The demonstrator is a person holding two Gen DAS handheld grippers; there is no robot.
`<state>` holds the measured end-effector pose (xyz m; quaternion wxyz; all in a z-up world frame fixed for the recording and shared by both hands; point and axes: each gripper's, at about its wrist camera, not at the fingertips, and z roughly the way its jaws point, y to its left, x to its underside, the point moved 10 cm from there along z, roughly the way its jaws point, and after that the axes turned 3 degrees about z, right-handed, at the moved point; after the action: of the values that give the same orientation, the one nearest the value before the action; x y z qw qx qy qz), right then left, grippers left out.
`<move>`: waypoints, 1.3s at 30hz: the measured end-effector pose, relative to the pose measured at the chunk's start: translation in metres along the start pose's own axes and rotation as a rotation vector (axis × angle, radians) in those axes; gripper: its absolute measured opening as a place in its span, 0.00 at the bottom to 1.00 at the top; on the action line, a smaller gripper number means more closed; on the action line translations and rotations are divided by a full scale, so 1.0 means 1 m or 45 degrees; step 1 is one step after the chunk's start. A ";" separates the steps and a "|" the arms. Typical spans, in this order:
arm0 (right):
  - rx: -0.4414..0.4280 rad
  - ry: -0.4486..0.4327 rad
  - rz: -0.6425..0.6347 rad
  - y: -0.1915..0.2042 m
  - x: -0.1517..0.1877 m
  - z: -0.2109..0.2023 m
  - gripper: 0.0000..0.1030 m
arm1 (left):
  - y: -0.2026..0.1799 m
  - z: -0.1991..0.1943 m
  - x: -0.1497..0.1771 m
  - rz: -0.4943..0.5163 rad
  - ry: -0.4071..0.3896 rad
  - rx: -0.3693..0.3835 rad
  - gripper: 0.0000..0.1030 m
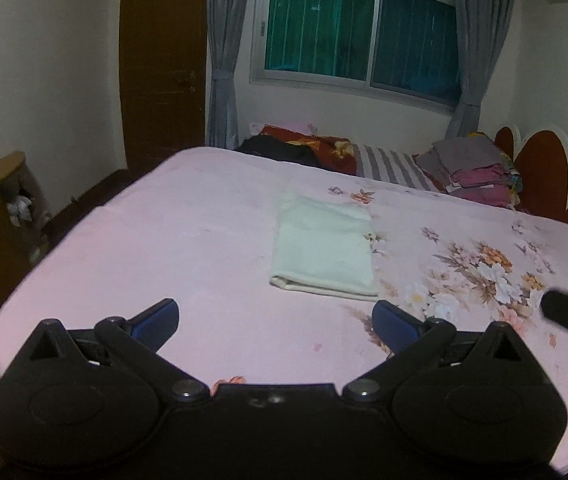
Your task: Fold small clothes
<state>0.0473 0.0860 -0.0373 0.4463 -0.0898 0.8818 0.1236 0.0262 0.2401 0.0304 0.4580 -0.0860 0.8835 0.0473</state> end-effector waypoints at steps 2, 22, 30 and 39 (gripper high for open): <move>0.015 -0.047 -0.012 0.006 -0.006 -0.016 1.00 | 0.001 -0.009 0.001 -0.003 -0.015 -0.009 0.99; 0.032 -0.135 -0.027 0.009 -0.009 -0.048 1.00 | 0.003 -0.040 0.002 -0.033 -0.071 -0.040 1.00; 0.025 -0.128 -0.029 0.004 -0.008 -0.047 1.00 | 0.007 -0.037 0.000 -0.044 -0.067 -0.049 1.00; 0.018 -0.123 -0.035 0.005 -0.009 -0.046 1.00 | 0.005 -0.038 -0.001 -0.049 -0.079 -0.068 1.00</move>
<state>0.0160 0.0774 -0.0030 0.4906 -0.0928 0.8587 0.1153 -0.0050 0.2391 0.0534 0.4837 -0.1136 0.8654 0.0648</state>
